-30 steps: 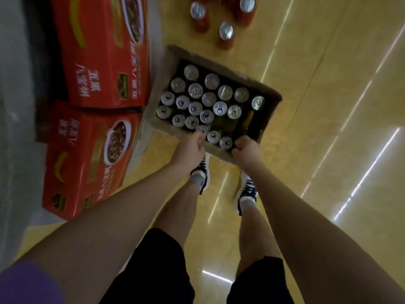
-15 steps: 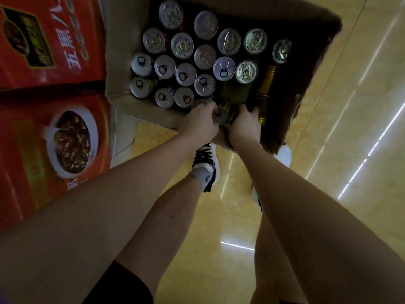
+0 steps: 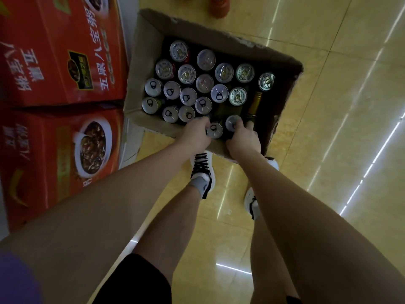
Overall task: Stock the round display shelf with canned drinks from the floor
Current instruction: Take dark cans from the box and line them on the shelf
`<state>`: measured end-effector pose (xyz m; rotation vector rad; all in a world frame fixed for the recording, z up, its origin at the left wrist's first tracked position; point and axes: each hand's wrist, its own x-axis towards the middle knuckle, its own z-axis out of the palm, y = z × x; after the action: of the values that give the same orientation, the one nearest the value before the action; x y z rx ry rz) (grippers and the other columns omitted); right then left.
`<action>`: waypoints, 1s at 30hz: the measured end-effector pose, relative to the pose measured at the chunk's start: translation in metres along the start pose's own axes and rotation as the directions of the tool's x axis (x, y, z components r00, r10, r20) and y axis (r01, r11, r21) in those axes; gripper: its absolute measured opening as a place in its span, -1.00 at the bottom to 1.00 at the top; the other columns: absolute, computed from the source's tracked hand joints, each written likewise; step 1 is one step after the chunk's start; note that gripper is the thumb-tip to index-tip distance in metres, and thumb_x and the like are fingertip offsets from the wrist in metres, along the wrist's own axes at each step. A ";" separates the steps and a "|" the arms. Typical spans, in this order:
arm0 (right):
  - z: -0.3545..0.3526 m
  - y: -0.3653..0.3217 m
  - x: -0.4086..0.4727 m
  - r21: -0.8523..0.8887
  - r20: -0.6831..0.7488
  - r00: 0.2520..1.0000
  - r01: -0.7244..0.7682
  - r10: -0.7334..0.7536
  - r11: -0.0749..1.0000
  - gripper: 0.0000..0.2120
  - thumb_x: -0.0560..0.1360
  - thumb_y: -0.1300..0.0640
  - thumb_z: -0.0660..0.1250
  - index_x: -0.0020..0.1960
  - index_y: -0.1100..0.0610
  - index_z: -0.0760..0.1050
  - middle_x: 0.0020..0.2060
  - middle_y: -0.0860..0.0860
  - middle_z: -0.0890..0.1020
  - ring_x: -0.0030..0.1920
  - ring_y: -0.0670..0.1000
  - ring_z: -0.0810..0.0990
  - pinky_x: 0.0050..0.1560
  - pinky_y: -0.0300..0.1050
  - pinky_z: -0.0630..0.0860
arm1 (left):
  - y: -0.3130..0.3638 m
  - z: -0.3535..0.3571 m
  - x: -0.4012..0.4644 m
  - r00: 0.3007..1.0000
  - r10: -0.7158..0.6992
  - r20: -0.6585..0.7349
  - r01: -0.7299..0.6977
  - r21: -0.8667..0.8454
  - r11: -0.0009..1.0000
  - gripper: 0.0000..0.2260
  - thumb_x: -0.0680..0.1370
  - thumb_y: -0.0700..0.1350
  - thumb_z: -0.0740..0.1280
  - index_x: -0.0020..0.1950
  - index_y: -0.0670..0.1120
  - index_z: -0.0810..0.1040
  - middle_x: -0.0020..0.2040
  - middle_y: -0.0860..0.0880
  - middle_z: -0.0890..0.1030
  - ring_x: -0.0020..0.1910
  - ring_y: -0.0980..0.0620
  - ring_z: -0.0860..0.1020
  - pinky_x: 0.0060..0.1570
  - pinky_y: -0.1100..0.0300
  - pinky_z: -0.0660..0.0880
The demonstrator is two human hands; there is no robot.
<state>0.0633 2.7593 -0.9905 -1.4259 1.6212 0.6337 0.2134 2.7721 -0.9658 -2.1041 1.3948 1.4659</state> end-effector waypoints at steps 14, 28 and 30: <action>0.032 -0.003 0.043 -0.133 -0.056 0.992 0.106 -0.114 0.985 -0.58 0.58 0.28 0.20 0.42 0.11 0.26 0.44 0.26 0.15 0.23 0.35 0.45 0.09 0.14 0.50 | -0.014 0.028 0.041 0.999 0.010 -0.042 -0.009 0.039 0.999 -0.76 0.54 -0.19 0.30 0.21 -0.11 0.48 0.12 -0.13 0.52 0.07 -0.15 0.50 -0.04 0.02 0.47; -0.153 -0.047 -0.164 -0.180 0.170 0.871 0.488 -0.461 0.854 -0.37 0.40 0.09 0.47 0.35 0.16 0.24 0.12 0.14 0.47 0.08 0.22 0.55 -0.03 0.00 0.49 | 0.057 -0.087 -0.157 0.990 -0.081 -0.114 0.052 -0.236 0.970 -0.91 0.57 -0.24 0.27 0.05 -0.11 0.44 0.02 -0.16 0.55 0.01 -0.20 0.53 -0.10 0.03 0.46; -0.195 -0.066 -0.209 -0.195 0.172 0.842 0.538 -0.511 0.820 -0.38 0.41 0.06 0.47 0.33 0.19 0.25 0.03 0.11 0.47 0.02 0.18 0.54 -0.10 -0.02 0.48 | 0.073 -0.119 -0.202 0.987 -0.084 -0.136 0.043 -0.277 0.960 -0.92 0.58 -0.22 0.26 -0.01 -0.05 0.40 -0.04 -0.11 0.52 -0.01 -0.20 0.52 -0.15 0.02 0.42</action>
<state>0.0685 2.6941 -0.7051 -1.8808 1.0072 0.5747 0.2182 2.7737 -0.7199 -2.4462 1.2155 1.5852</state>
